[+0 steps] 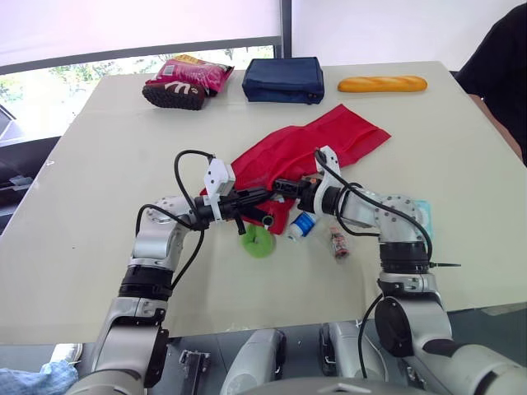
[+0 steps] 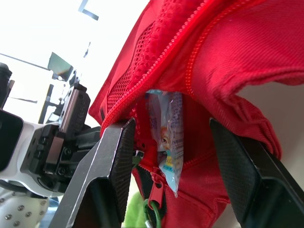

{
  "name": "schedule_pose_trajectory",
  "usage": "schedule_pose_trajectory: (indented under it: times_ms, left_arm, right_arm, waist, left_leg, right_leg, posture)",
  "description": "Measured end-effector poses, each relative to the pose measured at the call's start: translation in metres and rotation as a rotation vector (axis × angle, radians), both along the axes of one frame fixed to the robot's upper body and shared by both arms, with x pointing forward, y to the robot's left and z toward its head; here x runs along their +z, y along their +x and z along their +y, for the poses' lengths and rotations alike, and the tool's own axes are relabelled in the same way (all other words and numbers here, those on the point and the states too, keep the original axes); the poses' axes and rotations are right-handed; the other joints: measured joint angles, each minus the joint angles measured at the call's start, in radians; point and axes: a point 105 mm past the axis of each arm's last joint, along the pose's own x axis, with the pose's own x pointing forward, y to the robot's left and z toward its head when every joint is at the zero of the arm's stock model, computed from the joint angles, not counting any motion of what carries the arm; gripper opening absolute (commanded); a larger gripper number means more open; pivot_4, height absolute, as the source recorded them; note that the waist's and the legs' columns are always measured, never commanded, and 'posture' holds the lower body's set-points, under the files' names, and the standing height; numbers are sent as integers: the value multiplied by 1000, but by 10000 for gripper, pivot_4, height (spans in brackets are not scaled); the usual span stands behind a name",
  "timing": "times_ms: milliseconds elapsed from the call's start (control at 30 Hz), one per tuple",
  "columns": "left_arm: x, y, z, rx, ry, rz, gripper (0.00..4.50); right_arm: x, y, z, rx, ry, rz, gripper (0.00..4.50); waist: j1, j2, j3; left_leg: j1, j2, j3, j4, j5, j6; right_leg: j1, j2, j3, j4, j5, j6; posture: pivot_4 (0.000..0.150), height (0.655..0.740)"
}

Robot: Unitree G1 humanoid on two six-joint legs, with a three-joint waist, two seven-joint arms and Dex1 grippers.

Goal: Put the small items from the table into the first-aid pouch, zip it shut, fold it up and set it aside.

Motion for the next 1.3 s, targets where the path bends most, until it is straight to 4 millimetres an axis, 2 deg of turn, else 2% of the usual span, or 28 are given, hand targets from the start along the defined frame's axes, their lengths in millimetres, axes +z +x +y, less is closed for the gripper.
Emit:
schedule_pose_trajectory:
  times_ms: [133, 200, 267, 333, 367, 400, 433, 467, 567, 667, 867, 1067, 1300]
  left_arm:
    - [3, 1, 4, 15, 2, -10, 0]
    - [9, 4, 9, 33, 0, -33, 0]
    - [14, 5, 12, 40, 3, -49, 0]
    - [14, 4, 13, 36, 7, -56, 0]
    - [14, 4, 13, 35, 9, -57, 0]
    - [14, 4, 14, 34, 13, -56, 0]
    - [12, 4, 17, 29, 18, -48, 0]
    - [11, 4, 18, 28, 21, -42, 0]
    - [9, 5, 22, 20, 29, -33, 0]
    - [10, 6, 24, 15, 34, -31, 0]
    - [7, 3, 26, -19, 43, -14, 0]
    - [7, 0, 25, -41, 41, -2, 0]
    - [5, -4, 23, -53, 41, 5, 0]
  right_arm:
    - [3, -7, -7, 47, -30, -69, 26614]
    - [-1, -19, -9, 112, -69, -104, 26614]
    - [-4, -25, -12, 147, -107, -148, 21329]
    - [4, -28, -19, 175, -198, -310, 15231]
    - [7, -29, -19, 181, -211, -349, 10267]
    - [12, -29, -20, 185, -236, -420, 9011]
    - [18, -28, -20, 190, -294, -532, 3334]
    - [19, -26, -19, 196, -341, -595, 507]
    - [21, -26, -9, 259, -476, -791, 507]
    - [19, -28, 3, 314, -526, -896, 507]
    - [-7, -9, 4, 318, -649, -918, 507]
    - [-7, -1, 12, 332, -684, -971, 507]
    - [-5, -9, 29, 370, -628, -985, 507]
  waist:
    - [0, 0, 0]
    - [1, 0, 0]
    - [2, 0, 0]
    - [2, 0, 0]
    - [2, 0, 0]
    - [2, 0, 0]
    - [0, 0, 0]
    - [-1, 0, 0]
    - [0, -1, 0]
    - [2, -1, 0]
    - [6, -1, 0]
    - [3, -1, 0]
    - [3, -1, 0]
  left_leg:
    - [0, 0, 0, 0, 0, 0]
    - [0, 0, 0, 0, 0, 0]
    - [0, 0, 0, 0, 0, 0]
    - [0, 0, 0, 1, 0, 0]
    - [0, 0, 0, 1, 0, 0]
    - [0, 0, 0, 1, 0, 0]
    - [0, 0, 0, 0, 0, 0]
    - [0, 0, 0, 0, 0, 0]
    - [0, 0, 0, 0, 0, 0]
    - [0, 0, 0, 1, 0, 0]
    - [0, 0, 0, 1, 0, 0]
    - [0, 0, 0, 1, 0, 0]
    - [0, 0, 0, 1, 0, 0]
  right_leg:
    - [0, 0, 0, 0, 0, 0]
    - [0, 0, 0, 0, 0, 0]
    - [0, 0, 0, 0, 0, 0]
    - [0, 0, 0, -1, 0, 1]
    - [0, 0, 0, -1, 0, 1]
    - [0, 0, 0, -1, 0, 1]
    - [0, 0, 0, -1, 0, 1]
    - [0, 0, 0, -1, 0, 1]
    - [0, 1, 0, -1, 0, 1]
    - [0, 0, 0, -1, 0, 1]
    - [0, 0, 0, -1, 1, 1]
    - [0, 0, 0, -1, 1, 1]
    - [0, 0, 0, -1, 1, 1]
  posture:
    - [1500, 7395]
    - [1500, 7395]
    - [1500, 7395]
    - [1500, 7395]
    - [1500, 7395]
    - [1500, 7395]
    - [1500, 7395]
    - [1500, 7395]
    - [1500, 7395]
    - [1500, 7395]
    - [1500, 7395]
    - [1500, 7395]
    - [1500, 7395]
